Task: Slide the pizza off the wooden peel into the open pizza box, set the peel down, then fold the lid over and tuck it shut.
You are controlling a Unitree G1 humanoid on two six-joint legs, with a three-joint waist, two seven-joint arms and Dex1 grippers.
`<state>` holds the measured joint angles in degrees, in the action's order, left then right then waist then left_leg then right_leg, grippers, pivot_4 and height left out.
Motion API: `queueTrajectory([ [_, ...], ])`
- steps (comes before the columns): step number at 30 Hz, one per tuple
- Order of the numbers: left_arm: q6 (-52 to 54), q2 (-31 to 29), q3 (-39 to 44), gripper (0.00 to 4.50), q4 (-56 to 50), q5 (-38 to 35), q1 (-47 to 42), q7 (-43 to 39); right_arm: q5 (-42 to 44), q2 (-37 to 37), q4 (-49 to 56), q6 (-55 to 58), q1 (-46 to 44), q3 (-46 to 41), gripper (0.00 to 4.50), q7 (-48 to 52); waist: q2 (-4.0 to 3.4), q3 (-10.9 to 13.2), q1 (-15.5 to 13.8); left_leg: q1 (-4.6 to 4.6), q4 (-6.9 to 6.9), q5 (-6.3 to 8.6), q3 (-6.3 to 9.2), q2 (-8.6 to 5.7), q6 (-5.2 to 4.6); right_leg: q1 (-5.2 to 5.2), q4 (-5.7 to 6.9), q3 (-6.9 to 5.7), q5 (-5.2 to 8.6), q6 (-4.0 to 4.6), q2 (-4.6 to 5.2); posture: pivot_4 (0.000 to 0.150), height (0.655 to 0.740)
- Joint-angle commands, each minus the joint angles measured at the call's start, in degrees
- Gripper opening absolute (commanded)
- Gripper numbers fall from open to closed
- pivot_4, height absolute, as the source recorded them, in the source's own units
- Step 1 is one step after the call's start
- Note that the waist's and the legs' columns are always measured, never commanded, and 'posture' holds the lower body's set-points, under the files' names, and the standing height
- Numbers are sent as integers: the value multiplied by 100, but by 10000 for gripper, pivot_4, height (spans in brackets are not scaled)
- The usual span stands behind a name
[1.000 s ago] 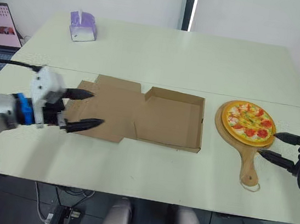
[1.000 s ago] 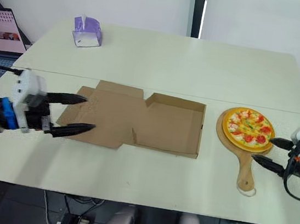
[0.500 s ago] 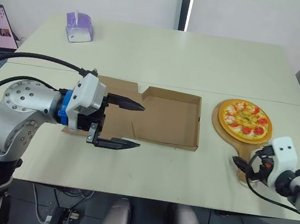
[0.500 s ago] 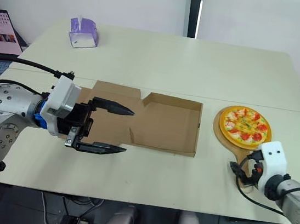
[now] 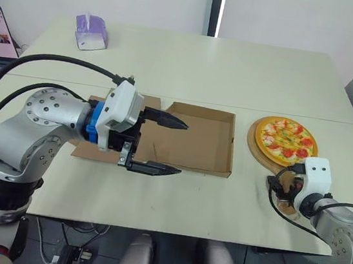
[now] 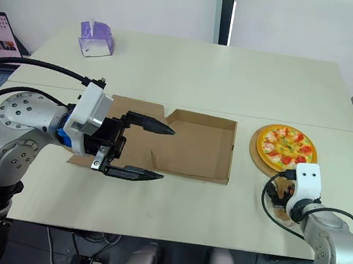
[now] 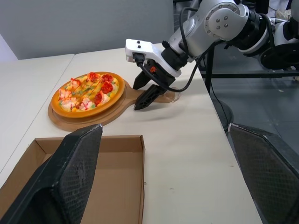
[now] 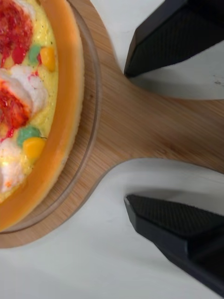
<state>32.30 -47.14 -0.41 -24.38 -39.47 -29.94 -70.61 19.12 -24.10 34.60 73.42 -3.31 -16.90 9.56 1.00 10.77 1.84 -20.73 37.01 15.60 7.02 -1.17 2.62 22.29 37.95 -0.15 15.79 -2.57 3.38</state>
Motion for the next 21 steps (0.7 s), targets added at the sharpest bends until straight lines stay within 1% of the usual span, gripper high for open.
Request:
queueTrajectory([
  [1,-6,-8,99,45000,-139,-73,-75,76,-113,159,-226,44,8,-47,29272,-153,7,-5,0,0,0,0,0,2,0,0,0,1,0,0,-2,1500,7400],
  [4,-6,-35,131,45000,-125,-56,-39,111,-102,253,-263,25,-15,-113,19369,-188,16,-9,0,2,0,0,-2,4,0,0,0,5,-1,2,-5,1500,7400],
  [5,-8,-53,146,45000,-121,-47,-14,122,-93,264,-264,-6,-19,-121,16989,-178,17,-10,0,2,0,0,-3,4,0,0,0,6,-1,2,-5,1500,7400],
  [6,-17,-72,167,45000,-115,-28,19,143,-88,290,-262,-79,-32,-141,15698,-180,17,-10,0,3,0,0,-4,4,0,0,0,8,-1,2,-5,1500,7400],
  [15,-39,-258,571,45000,-3,70,330,445,-181,187,-265,-1370,-396,-97,15691,-27,10,-4,18,16,-5,0,-50,23,0,15,2,53,-3,-7,-25,1500,7400],
  [18,51,-390,872,45000,16,15,498,589,-180,-14,-308,-1720,-605,-75,15691,198,-3,4,14,-7,-5,0,-79,23,-1,55,7,82,-16,-12,-27,1500,7400],
  [21,115,-552,1107,45000,6,-21,685,641,-75,-147,-397,-1874,-823,-128,15691,425,-6,7,20,-32,-6,0,-100,22,-1,96,14,104,-31,7,-27,1500,7400],
])
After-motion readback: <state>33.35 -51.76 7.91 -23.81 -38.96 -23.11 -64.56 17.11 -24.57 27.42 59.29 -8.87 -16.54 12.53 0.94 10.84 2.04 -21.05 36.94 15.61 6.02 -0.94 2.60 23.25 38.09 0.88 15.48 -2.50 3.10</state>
